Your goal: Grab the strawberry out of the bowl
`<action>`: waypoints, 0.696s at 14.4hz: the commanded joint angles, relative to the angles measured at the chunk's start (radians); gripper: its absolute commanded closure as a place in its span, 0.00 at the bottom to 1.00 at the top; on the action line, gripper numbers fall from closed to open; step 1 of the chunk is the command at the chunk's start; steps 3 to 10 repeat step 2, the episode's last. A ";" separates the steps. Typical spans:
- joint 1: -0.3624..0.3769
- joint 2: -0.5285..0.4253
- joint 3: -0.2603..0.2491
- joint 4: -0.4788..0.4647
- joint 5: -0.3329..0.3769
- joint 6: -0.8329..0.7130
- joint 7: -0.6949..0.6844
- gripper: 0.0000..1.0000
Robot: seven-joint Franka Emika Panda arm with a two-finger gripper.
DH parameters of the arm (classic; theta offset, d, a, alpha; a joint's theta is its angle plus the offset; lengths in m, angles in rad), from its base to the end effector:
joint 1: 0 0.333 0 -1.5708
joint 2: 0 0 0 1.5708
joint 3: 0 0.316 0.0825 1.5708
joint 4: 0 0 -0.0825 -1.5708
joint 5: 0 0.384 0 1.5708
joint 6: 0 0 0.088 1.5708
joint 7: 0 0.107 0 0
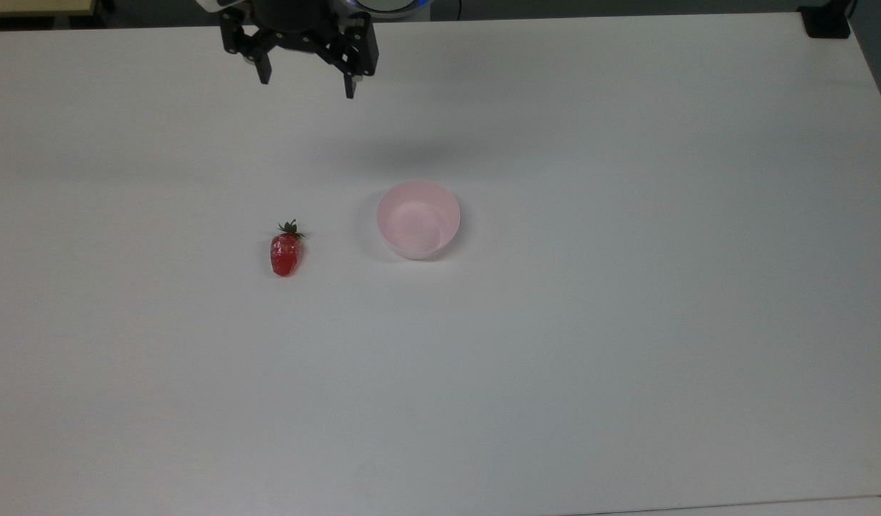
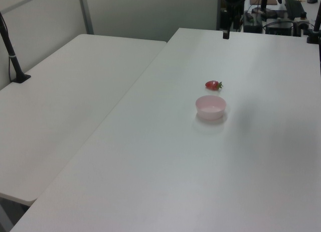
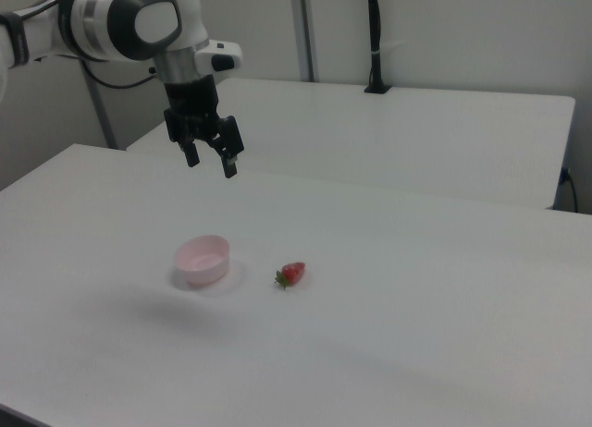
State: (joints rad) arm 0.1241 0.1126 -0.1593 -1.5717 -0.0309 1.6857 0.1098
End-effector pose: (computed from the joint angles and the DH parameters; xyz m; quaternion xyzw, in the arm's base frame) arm 0.5959 -0.0191 0.5702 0.9972 -0.0702 0.0023 0.0242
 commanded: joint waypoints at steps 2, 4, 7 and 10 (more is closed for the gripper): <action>0.006 -0.016 -0.003 -0.030 -0.018 0.000 0.022 0.00; 0.006 -0.016 -0.003 -0.030 -0.018 0.000 0.022 0.00; 0.006 -0.016 -0.003 -0.030 -0.018 0.000 0.022 0.00; 0.006 -0.016 -0.003 -0.030 -0.018 0.000 0.022 0.00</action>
